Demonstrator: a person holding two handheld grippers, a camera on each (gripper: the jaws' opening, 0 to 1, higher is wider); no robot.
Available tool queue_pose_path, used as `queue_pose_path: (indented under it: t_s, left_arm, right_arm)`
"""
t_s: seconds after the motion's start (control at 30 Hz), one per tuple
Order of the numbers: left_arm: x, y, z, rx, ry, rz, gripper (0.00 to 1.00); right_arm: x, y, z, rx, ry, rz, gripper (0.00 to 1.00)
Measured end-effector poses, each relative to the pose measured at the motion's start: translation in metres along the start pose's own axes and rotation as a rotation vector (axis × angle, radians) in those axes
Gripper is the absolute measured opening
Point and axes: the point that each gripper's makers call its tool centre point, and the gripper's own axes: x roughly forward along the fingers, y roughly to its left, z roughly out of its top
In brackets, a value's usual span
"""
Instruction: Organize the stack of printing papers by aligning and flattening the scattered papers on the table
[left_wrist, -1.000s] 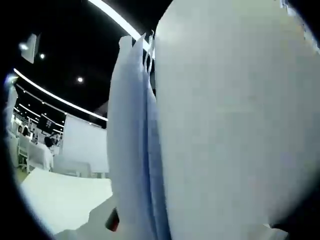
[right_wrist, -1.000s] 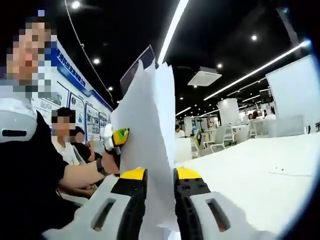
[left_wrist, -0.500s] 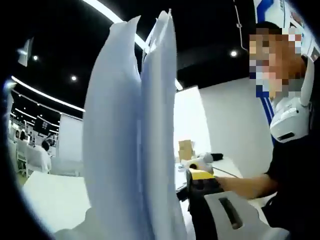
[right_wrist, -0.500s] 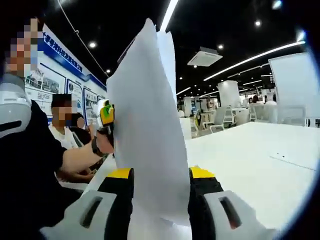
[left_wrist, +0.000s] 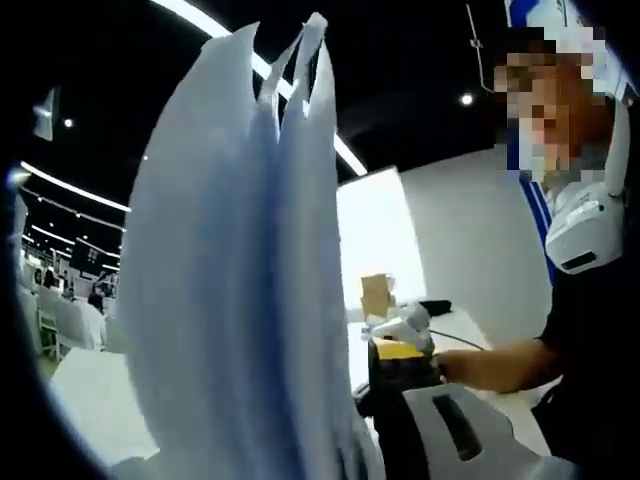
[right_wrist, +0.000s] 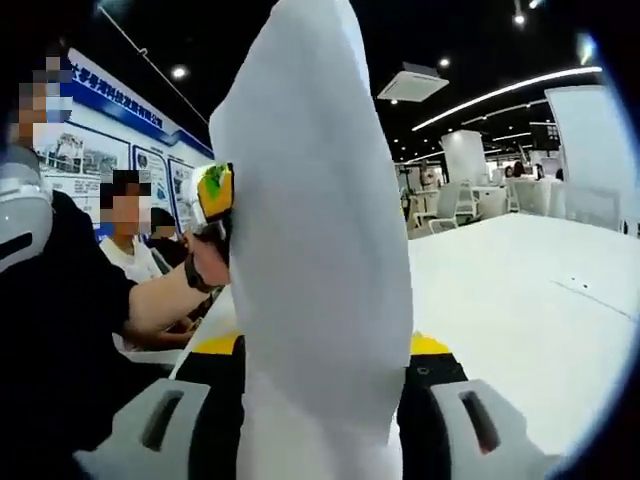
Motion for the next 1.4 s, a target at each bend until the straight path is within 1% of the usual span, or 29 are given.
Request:
queue_pose_path:
  t_s: [0.07, 0.1, 0.17, 0.23, 0.27, 0.33, 0.4, 0.47, 0.6, 0.63, 0.67, 0.7, 0.73, 0.77, 0.83, 0.87, 0.9, 1.0, 1.1, 1.2, 1.3, 1.33, 1.4]
  left_arm:
    - [0.000, 0.000, -0.002, 0.008, 0.011, 0.002, 0.08]
    - [0.000, 0.002, -0.005, 0.031, 0.026, 0.012, 0.07]
    - [-0.001, 0.003, -0.004, 0.036, 0.025, 0.020, 0.06]
    - [-0.001, 0.008, -0.004, 0.034, 0.027, 0.052, 0.06]
    - [-0.001, 0.008, -0.004, 0.031, 0.027, 0.055, 0.06]
    - [-0.003, 0.010, 0.001, 0.012, 0.008, 0.068, 0.06]
    - [-0.005, 0.012, 0.010, 0.008, -0.028, 0.079, 0.05]
    - [-0.007, 0.014, 0.022, -0.006, -0.071, 0.087, 0.05]
    - [-0.015, 0.017, 0.061, -0.058, -0.222, 0.088, 0.05]
    - [-0.016, 0.017, 0.067, -0.072, -0.247, 0.086, 0.05]
    - [-0.017, 0.018, 0.075, -0.088, -0.280, 0.081, 0.05]
    - [-0.019, 0.018, 0.086, -0.101, -0.328, 0.079, 0.05]
    - [-0.020, 0.017, 0.094, -0.118, -0.362, 0.073, 0.05]
    - [-0.021, 0.017, 0.100, -0.135, -0.394, 0.068, 0.05]
    - [-0.022, 0.018, 0.108, -0.159, -0.436, 0.065, 0.05]
    - [-0.023, 0.017, 0.116, -0.186, -0.480, 0.052, 0.05]
    - [-0.022, 0.017, 0.120, -0.206, -0.504, 0.050, 0.05]
    - [-0.022, 0.019, 0.128, -0.250, -0.570, 0.055, 0.05]
    - [-0.018, 0.021, 0.127, -0.283, -0.604, 0.070, 0.06]
    - [-0.014, 0.024, 0.124, -0.313, -0.628, 0.085, 0.06]
    - [-0.010, 0.028, 0.116, -0.357, -0.655, 0.110, 0.06]
    - [-0.008, 0.029, 0.114, -0.372, -0.661, 0.114, 0.06]
    - [-0.006, 0.030, 0.109, -0.377, -0.660, 0.128, 0.06]
  right_arm:
    - [-0.001, -0.002, 0.001, 0.006, -0.002, -0.004, 0.54]
    - [-0.002, -0.003, 0.002, 0.012, -0.007, -0.010, 0.53]
    - [-0.002, -0.003, 0.002, 0.021, -0.010, -0.008, 0.53]
    - [-0.004, -0.002, 0.004, 0.011, -0.015, -0.011, 0.53]
    - [-0.005, -0.003, 0.005, 0.005, -0.019, -0.016, 0.53]
    - [-0.008, -0.006, 0.010, 0.006, -0.039, -0.027, 0.53]
    - [-0.011, -0.008, 0.017, 0.015, -0.077, -0.034, 0.53]
    - [-0.014, -0.010, 0.026, 0.026, -0.122, -0.039, 0.54]
    - [-0.027, -0.016, 0.050, 0.078, -0.261, -0.052, 0.57]
    - [-0.029, -0.016, 0.053, 0.085, -0.279, -0.047, 0.57]
    - [-0.032, -0.015, 0.057, 0.097, -0.309, -0.036, 0.58]
    - [-0.036, -0.012, 0.065, 0.124, -0.356, -0.011, 0.58]
    - [-0.039, -0.010, 0.070, 0.146, -0.388, 0.013, 0.59]
    - [-0.041, -0.006, 0.076, 0.168, -0.425, 0.042, 0.60]
    - [-0.044, 0.001, 0.086, 0.209, -0.489, 0.099, 0.61]
    - [-0.045, 0.002, 0.087, 0.216, -0.498, 0.106, 0.63]
    - [-0.046, 0.004, 0.091, 0.241, -0.521, 0.128, 0.64]
    - [-0.044, 0.010, 0.093, 0.247, -0.537, 0.159, 0.65]
    - [-0.040, 0.023, 0.095, 0.232, -0.546, 0.208, 0.65]
    - [-0.042, 0.031, 0.101, 0.232, -0.577, 0.249, 0.60]
    - [-0.045, 0.033, 0.103, 0.247, -0.595, 0.272, 0.51]
    - [-0.045, 0.033, 0.103, 0.251, -0.598, 0.276, 0.45]
    - [-0.046, 0.034, 0.103, 0.236, -0.599, 0.281, 0.36]
